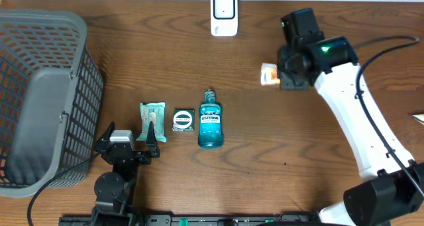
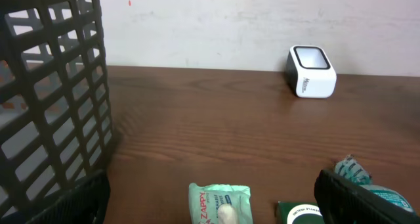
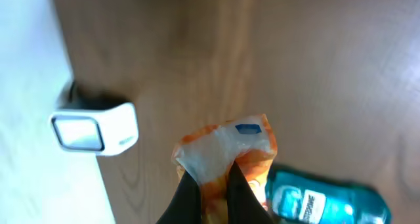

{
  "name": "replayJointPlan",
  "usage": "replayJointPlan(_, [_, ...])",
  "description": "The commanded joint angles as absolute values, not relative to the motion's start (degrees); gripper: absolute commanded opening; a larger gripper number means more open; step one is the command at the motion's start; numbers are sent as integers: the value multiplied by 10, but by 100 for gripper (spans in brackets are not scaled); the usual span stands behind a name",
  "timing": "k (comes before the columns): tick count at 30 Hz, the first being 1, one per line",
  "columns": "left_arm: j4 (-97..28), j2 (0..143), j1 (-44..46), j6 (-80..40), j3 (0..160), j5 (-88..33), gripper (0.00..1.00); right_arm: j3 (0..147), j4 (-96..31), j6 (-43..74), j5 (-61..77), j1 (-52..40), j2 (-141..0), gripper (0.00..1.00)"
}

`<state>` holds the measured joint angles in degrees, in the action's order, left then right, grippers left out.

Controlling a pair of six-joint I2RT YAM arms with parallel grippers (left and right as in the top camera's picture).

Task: Scan the item barcode
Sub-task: 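Carry the orange box to the white scanner and hold it there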

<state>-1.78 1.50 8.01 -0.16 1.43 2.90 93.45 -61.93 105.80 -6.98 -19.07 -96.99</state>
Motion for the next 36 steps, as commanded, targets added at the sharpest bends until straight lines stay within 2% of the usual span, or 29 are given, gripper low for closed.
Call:
replayJointPlan(1, [-38, 14, 78, 0, 3, 34, 98, 940, -589, 978, -125, -219, -978, 1])
replayJointPlan(9, [-38, 14, 78, 0, 3, 34, 98, 940, -547, 978, -127, -254, -978, 1])
replayJointPlan(16, [-38, 14, 78, 0, 3, 34, 98, 940, -461, 848, -163, -278, -986, 1])
replayJointPlan(26, [-38, 14, 78, 0, 3, 34, 98, 940, -326, 781, -159, -295, -1085, 1])
replayJointPlan(28, [-38, 14, 78, 0, 3, 34, 98, 940, -270, 777, -159, -295, -1115, 1])
replayJointPlan(31, [-38, 14, 78, 0, 3, 34, 98, 940, -161, 710, -159, -295, -1157, 1])
replayJointPlan(36, [-38, 14, 78, 0, 3, 34, 98, 940, 91, 614, -146, -289, -1238, 1])
